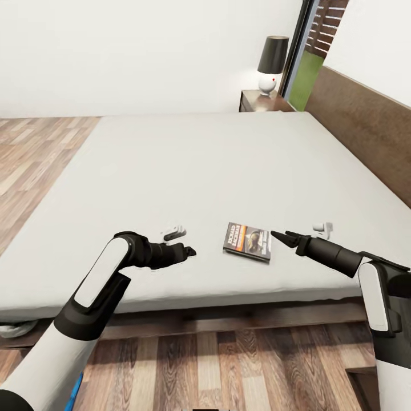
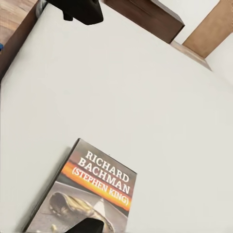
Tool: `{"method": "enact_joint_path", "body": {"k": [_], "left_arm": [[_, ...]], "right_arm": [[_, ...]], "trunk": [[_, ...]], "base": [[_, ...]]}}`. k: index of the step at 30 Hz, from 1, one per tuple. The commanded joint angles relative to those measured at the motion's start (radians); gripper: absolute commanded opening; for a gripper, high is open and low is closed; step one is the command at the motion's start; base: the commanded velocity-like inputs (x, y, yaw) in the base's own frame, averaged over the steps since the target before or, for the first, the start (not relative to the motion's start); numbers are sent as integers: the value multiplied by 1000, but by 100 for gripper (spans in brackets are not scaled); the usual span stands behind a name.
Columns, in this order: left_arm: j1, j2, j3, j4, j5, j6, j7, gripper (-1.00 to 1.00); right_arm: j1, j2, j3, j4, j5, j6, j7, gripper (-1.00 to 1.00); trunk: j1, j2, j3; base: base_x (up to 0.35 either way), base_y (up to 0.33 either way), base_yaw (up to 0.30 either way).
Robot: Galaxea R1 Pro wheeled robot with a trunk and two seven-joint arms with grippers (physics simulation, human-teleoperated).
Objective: In the bedroom, move the book from the bed onto either nightstand, and place the two sandals side by side next to the bed.
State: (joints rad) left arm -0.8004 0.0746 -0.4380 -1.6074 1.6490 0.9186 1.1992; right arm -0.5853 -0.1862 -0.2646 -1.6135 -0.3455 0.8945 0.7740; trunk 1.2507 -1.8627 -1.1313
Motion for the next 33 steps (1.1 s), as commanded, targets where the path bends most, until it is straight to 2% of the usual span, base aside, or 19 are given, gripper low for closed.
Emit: {"method": "enact_joint_path", "body": {"k": [1, 8, 27, 33], "left_arm": [[-1, 1, -1, -1, 8, 3, 10, 100], [1, 6, 5, 0, 8, 3, 11, 100], [7, 16, 14, 11, 7, 4, 10, 100], [-28, 28, 18, 78, -33, 10, 8, 100]], "right_arm": [[-1, 0, 0, 0, 0, 4, 3, 100], [-1, 0, 1, 0, 0, 3, 3, 100], [-1, 1, -5, 0, 1, 4, 0, 100], [-1, 2, -5, 0, 2, 4, -4, 100]], "trunk": [[0, 0, 1], [0, 0, 12], [0, 0, 43], [0, 0, 53]], "base": [[252, 0, 0], [140, 0, 0], [14, 0, 0], [0, 0, 0]]}}
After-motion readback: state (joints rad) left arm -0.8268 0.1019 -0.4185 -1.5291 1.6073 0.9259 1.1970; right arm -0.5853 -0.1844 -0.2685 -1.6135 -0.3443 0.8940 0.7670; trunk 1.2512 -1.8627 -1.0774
